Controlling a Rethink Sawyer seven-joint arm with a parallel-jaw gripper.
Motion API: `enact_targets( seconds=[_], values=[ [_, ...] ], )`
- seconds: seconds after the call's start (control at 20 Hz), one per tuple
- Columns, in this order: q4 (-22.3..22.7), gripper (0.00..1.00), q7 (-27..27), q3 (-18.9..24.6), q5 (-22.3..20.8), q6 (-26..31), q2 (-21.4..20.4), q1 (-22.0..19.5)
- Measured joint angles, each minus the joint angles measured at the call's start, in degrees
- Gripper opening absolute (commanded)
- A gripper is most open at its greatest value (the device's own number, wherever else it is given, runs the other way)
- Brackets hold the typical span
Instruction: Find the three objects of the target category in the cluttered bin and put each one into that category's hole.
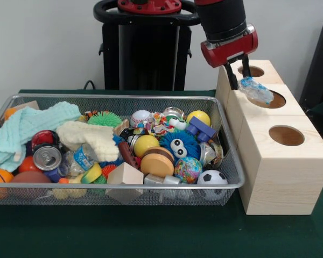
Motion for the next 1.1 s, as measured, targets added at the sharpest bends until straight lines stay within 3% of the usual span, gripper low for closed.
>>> enact_targets(
  seconds=[1.1],
  values=[
    [0.12,0.0,0.0,-2.91,0.11,-3.35,1.95,3.59]
  ],
)
